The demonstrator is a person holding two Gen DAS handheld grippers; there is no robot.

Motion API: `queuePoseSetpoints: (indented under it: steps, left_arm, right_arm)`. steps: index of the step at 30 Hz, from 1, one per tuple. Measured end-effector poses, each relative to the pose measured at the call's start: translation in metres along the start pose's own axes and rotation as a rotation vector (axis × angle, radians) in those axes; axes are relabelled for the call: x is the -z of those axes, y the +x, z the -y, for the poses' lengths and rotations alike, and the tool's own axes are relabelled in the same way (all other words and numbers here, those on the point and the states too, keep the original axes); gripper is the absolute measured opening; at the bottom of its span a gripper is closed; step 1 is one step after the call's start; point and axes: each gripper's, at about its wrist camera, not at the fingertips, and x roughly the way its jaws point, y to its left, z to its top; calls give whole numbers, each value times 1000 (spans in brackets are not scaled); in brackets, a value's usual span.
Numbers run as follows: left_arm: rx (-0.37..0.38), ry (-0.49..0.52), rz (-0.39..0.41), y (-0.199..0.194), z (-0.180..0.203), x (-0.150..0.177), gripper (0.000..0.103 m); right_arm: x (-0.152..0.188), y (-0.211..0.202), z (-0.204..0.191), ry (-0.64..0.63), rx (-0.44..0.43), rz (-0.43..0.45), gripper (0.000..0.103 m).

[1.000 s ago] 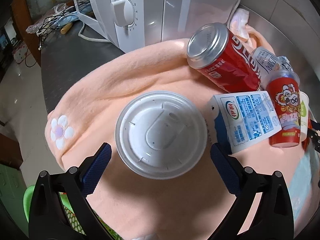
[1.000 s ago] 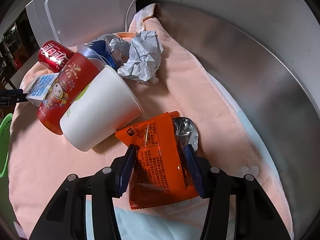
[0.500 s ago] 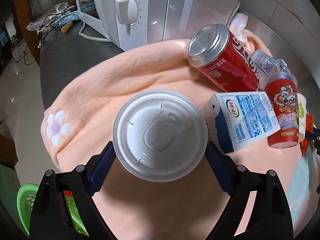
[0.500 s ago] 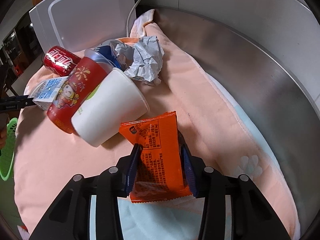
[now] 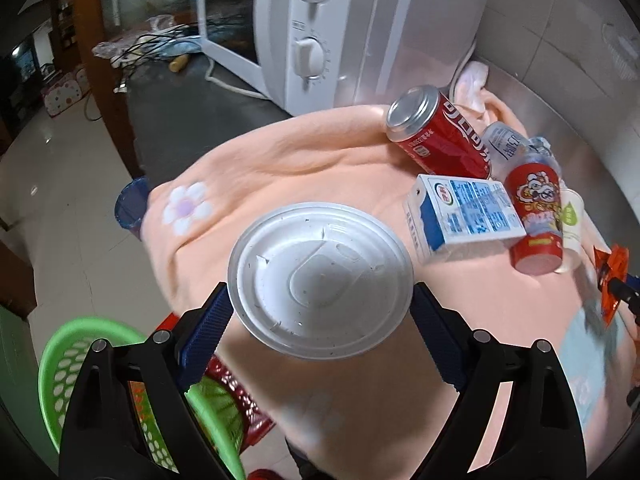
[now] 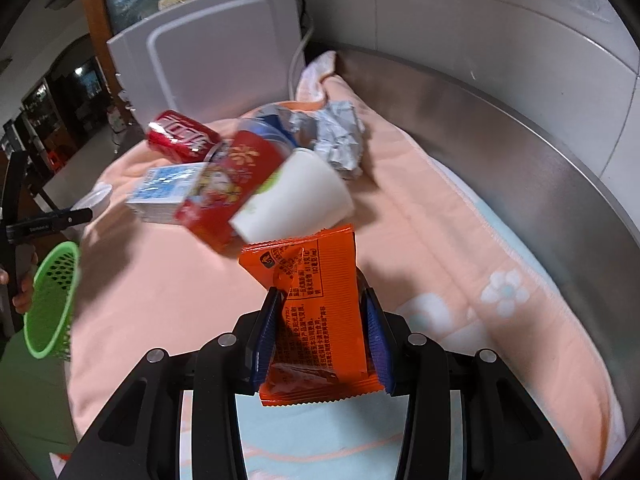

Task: Collect trash
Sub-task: 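Carry the lid and orange packet over the green wastebasket and open both grippers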

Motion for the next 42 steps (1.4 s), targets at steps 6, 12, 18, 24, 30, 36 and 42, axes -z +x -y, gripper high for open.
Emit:
queuePoseSetpoints:
  steps: [6,12,18,24,30,36,42]
  left_arm:
    - [-16,-37,31,-28,-15,22,87]
    - [-68,-104,84,-73,-45,53,87]
    - [-149,-182,115,-109,-84,83,87]
    - [-207,-263,102,-121,-117,111,87]
    - [-251,-350,51,-115,-148,136,88]
    - [-276,-407,27,-115,-165,153,89]
    - [-294,-443,30,-122,-174,164,90]
  right_arm:
    - [-1,-13,-39,-60,-73,28,40]
    - [-10,-11,-91,-145,-165,40,40]
    - [-15,-4,-149,-225,-257,31,40]
    - [-18,2,-207,-300,-347,17,40]
    - [-21,8,-259,-358,-420,5,40]
    - [-25,13,-300,-401,-478,-6,40]
    - [-28,20,-333,-424,-525,-17,40]
